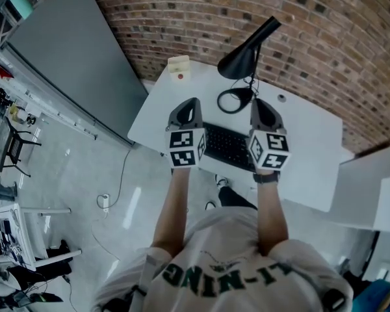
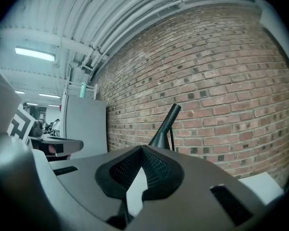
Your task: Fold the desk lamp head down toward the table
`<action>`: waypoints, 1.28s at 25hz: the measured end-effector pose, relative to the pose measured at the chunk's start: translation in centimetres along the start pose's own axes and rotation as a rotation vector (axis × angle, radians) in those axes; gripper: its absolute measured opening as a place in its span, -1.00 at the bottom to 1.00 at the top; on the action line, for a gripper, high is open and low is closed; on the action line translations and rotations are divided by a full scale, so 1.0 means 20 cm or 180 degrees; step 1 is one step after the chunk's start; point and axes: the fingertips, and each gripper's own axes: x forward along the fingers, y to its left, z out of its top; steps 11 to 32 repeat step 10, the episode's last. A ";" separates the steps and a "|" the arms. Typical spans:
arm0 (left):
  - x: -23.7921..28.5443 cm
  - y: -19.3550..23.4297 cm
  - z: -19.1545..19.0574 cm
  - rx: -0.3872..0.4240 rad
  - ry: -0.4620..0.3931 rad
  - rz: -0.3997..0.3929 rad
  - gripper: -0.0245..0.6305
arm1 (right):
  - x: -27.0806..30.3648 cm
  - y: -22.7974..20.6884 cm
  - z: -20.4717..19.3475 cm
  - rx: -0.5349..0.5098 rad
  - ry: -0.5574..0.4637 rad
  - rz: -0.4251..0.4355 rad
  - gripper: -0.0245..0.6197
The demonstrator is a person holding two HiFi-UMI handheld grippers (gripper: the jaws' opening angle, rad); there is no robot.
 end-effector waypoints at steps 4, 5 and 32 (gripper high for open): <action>0.05 -0.01 -0.22 -0.0114 0.0274 0.0011 -0.92 | 0.04 -0.03 -0.02 -0.0003 0.0020 0.0008 -0.91; 0.07 -0.01 -0.27 -0.0144 0.0331 0.0017 -0.92 | 0.06 -0.05 -0.02 0.0000 0.0028 0.0005 -0.91; 0.17 -0.01 -0.46 -0.0243 0.0592 0.0011 -0.92 | 0.19 -0.15 -0.06 0.0064 0.0091 0.0014 -0.91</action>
